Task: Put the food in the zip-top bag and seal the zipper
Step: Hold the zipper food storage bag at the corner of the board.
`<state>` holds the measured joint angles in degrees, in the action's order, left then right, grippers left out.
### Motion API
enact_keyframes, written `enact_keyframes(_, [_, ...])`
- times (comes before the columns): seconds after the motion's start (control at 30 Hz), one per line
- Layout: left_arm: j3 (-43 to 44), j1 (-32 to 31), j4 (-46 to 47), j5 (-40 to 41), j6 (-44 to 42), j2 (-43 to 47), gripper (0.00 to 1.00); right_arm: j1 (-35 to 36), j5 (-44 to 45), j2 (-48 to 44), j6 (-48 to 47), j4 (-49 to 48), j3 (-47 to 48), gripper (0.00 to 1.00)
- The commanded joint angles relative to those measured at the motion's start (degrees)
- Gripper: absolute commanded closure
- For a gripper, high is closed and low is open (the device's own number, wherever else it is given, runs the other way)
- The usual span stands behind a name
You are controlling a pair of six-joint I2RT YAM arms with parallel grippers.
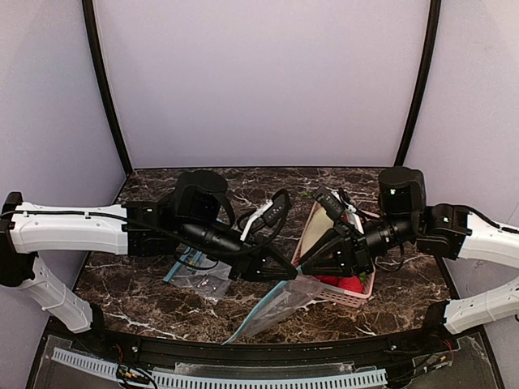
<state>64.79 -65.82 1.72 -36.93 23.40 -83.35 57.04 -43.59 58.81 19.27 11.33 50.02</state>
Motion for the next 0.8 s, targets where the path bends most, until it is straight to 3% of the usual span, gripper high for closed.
enact_keyframes(0.0, [-1.1,0.4,1.8,-1.1,0.6,0.4,0.99,0.7,-1.9,0.3,0.3,-2.9,-1.0,0.78])
enact_keyframes(0.6, [-2.3,0.5,5.1,-2.1,2.4,0.2,0.99,0.8,-0.6,0.8,0.5,-3.2,-2.5,0.90])
enact_keyframes(0.77, [-2.3,0.5,5.2,-2.1,2.4,0.1,0.99,0.7,-0.4,0.6,0.4,-3.5,-2.5,0.97])
